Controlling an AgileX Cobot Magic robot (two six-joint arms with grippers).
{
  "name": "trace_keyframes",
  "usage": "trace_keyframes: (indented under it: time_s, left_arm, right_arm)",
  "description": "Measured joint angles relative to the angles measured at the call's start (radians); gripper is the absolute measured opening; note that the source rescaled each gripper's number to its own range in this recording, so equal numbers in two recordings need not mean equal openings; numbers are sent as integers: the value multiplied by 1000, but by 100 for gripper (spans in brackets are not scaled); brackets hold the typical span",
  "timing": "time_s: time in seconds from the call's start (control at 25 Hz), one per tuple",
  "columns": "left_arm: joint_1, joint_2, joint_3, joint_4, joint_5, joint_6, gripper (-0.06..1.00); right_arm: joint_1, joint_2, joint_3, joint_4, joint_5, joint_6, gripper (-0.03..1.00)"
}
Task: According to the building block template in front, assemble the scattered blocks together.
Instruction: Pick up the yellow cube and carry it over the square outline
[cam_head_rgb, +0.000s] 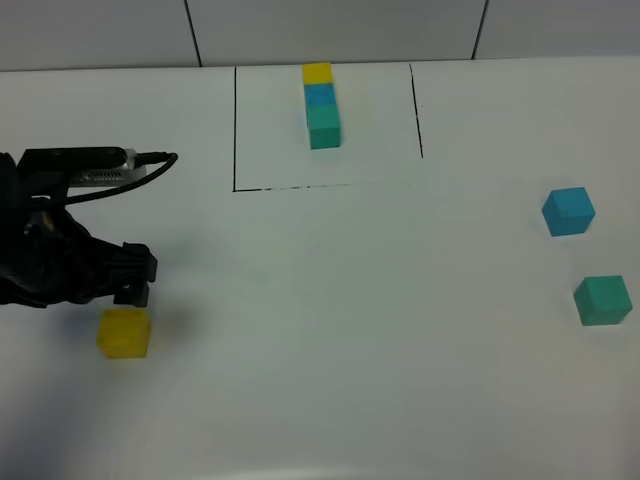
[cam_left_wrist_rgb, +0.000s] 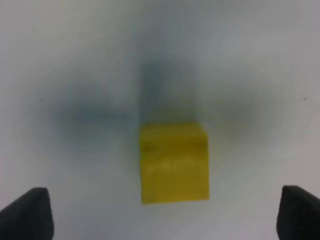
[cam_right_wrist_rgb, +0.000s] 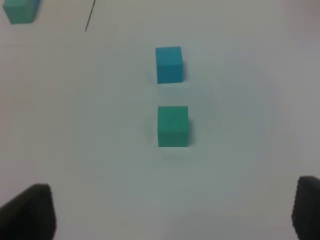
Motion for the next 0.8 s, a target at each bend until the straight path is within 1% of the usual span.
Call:
trace_keyframes:
  time_s: [0.28,0.6,0.72,0.76,0.8]
  left_arm:
    - [-3,99,-6,3,7,-29,87]
    - [-3,215,-6,3,-37,-30,86]
    - [-3,252,-6,3,-54,-30,80]
    - [-3,263,-6,3,-58,-30,76]
    - [-3,270,-6,3,-60,-30,70]
  right_arm:
    - [0,0,0,0,0,1,89]
    - [0,0,0,0,0,1,89]
    - [0,0,0,0,0,1,89]
    - [0,0,0,0,0,1,89]
    - [0,0,0,0,0,1,89]
